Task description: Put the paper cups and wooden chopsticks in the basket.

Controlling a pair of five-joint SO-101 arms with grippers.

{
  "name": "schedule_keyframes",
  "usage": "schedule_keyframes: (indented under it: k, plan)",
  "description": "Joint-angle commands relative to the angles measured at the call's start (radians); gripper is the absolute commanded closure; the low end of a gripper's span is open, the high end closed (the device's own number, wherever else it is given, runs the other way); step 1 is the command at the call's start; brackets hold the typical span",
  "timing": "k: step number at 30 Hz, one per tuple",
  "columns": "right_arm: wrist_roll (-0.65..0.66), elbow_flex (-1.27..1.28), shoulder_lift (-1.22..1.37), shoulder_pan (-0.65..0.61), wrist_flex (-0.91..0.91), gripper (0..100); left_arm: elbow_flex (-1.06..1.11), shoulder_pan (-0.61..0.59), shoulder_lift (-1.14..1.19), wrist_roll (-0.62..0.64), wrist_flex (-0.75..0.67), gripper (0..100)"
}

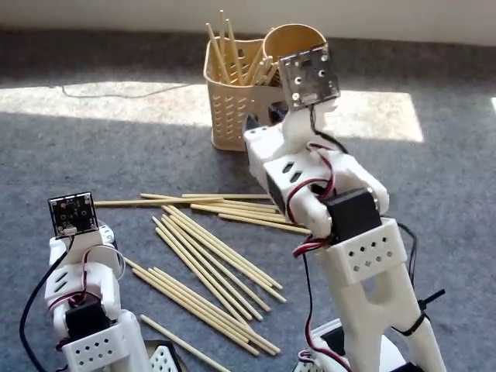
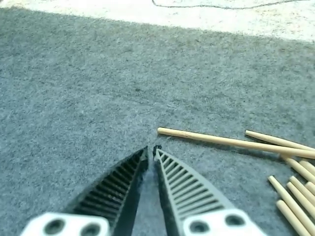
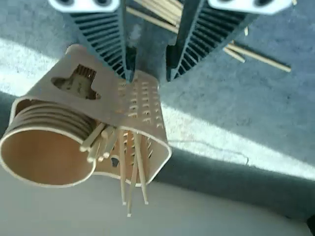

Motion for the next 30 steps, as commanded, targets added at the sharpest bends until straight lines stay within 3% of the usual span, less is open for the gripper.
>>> schedule_keyframes:
  k: [1,7,15,30]
  plan:
    - [-0.005,0.094,-0.025,-0.120,0.035,89.3,-0.005,0.018,-0.012,-0.008,-0.018,96]
    - [0.054,0.341,-0.025,-0.294,-0.090,89.3,-0.005,0.018,-0.012,-0.008,-0.015,96]
    - [0.068,0.506,0.007,-0.334,-0.206,89.3,-0.005,0.018,-0.012,-0.008,-0.015,96]
    - [0.071,0.294,0.427,-0.331,-0.205,89.3,-0.004,0.022,-0.012,-0.008,-0.015,96]
